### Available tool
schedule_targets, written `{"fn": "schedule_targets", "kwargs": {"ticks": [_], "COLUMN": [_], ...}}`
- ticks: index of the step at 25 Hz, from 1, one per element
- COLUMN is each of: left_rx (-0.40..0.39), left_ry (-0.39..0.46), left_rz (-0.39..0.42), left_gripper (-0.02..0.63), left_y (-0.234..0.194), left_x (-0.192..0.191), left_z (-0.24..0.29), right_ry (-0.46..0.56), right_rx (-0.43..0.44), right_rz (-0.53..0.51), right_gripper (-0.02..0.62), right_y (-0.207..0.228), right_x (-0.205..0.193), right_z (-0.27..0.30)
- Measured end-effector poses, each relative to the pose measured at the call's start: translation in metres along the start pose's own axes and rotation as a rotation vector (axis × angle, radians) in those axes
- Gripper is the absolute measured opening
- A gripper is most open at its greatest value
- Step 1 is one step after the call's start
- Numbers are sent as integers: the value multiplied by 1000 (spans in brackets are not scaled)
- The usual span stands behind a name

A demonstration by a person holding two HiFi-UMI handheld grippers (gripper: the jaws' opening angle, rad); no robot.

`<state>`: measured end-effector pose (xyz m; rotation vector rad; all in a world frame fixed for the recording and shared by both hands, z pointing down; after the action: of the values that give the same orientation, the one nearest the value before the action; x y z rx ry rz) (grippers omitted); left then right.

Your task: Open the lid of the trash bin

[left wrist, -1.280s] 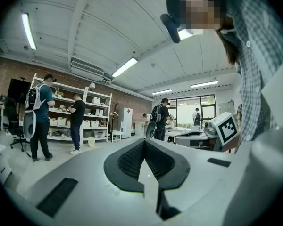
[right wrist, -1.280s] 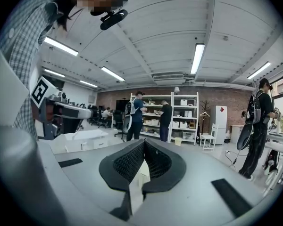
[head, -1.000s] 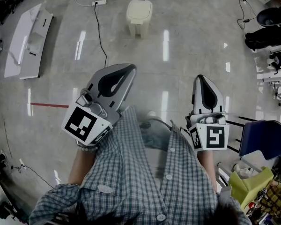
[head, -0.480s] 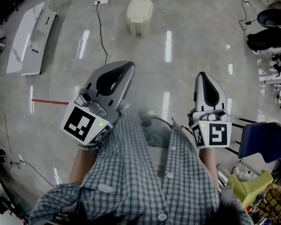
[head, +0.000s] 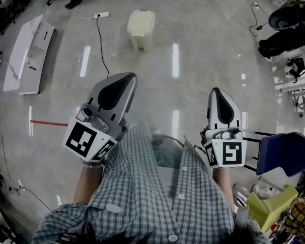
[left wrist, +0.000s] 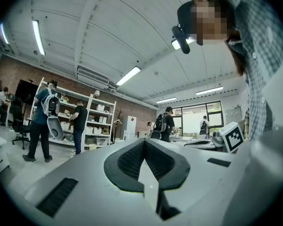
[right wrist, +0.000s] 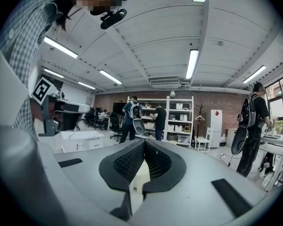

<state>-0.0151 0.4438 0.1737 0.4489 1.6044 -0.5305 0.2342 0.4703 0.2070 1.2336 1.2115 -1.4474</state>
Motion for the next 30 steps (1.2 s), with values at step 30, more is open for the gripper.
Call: {"fn": "schedule_targets", "kwargs": {"ticks": [30], "left_rx": [-81], "left_ry": [-35], "left_rz": [-49], "left_gripper": [-3], "left_y": [-87], "left_x": [-12], "left_z": [66], "right_ry": [-75], "right_rx": [-49], "right_rz": [-3], "right_gripper": [17], "right_y": [6], "right_x": [-7], "right_z": [90]}}
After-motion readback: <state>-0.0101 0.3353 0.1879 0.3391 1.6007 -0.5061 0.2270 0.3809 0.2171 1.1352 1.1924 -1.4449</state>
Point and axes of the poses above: the fingertips, and each gripper's own axes: z forward along the fingers, y to its right, x out of its top, the point moved 5 cm from there along -z, backward along the fingers, and after that the axes turned 9 degrees about -x, right-handed, at the moved point
